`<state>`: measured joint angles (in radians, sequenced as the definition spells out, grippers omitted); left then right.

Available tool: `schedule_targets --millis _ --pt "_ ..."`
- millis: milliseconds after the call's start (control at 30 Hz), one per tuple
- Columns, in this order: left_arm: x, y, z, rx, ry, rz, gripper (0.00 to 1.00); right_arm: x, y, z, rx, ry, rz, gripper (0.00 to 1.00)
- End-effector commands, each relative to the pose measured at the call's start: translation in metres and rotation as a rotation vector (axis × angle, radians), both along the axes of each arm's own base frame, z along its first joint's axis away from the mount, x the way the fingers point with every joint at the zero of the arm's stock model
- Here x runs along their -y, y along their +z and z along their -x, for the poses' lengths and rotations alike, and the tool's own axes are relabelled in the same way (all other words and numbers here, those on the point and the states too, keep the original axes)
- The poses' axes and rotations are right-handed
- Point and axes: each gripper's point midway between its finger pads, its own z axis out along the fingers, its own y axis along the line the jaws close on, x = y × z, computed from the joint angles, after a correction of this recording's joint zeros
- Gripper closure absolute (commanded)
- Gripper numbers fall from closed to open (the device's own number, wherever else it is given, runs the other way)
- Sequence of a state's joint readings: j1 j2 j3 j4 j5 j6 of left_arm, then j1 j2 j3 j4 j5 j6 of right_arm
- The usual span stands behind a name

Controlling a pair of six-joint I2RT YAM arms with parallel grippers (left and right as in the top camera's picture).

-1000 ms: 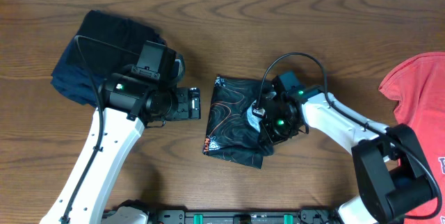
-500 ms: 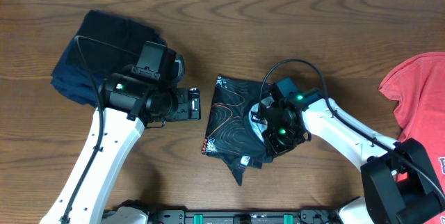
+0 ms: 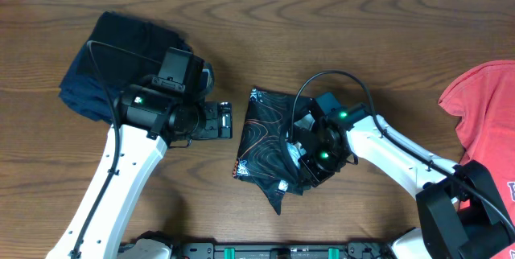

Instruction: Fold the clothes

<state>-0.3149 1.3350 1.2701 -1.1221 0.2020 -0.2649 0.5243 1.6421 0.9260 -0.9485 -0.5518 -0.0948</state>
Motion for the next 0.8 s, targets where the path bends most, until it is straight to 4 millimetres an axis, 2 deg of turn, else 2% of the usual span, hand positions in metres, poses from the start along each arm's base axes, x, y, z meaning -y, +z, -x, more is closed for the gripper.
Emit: schedule_targets --millis 0,167,200,267,300,367,433,533,633,767 --pt "-0.003 0.001 -0.003 0.007 -0.001 -0.014 0.08 0.007 0.000 0.004 -0.012 -0.025 0.051 0.99" --pt "-0.002 0.001 -0.004 0.015 -0.015 -0.015 0.08 0.016 0.003 0.021 -0.086 -0.022 0.097 0.98" --pt "-0.002 0.001 -0.004 0.015 -0.015 -0.015 0.08 0.017 0.003 0.022 -0.092 -0.022 0.101 0.94" --pt "-0.002 0.002 -0.005 0.018 -0.015 -0.014 0.07 0.019 0.001 0.021 -0.083 -0.026 0.119 0.69" --pt "-0.002 0.002 -0.005 0.020 -0.015 -0.014 0.07 0.021 0.000 0.019 -0.079 -0.036 0.132 0.63" --pt "-0.002 0.002 -0.005 0.021 -0.019 -0.015 0.07 0.022 -0.003 0.012 -0.044 -0.045 0.145 0.60" --pt "-0.002 0.001 -0.005 0.019 -0.023 -0.017 0.07 0.017 -0.005 0.001 0.002 -0.047 0.121 0.61" --pt "-0.002 -0.001 -0.005 0.014 -0.023 -0.018 0.07 -0.001 0.002 0.000 -0.004 -0.042 0.017 0.70" --pt "-0.002 -0.002 -0.004 0.010 -0.023 -0.020 0.07 -0.006 0.004 0.007 -0.012 -0.004 -0.006 0.71" --pt "-0.001 -0.003 -0.007 0.025 -0.036 -0.020 0.07 -0.018 0.001 0.022 0.050 0.169 -0.012 0.69"
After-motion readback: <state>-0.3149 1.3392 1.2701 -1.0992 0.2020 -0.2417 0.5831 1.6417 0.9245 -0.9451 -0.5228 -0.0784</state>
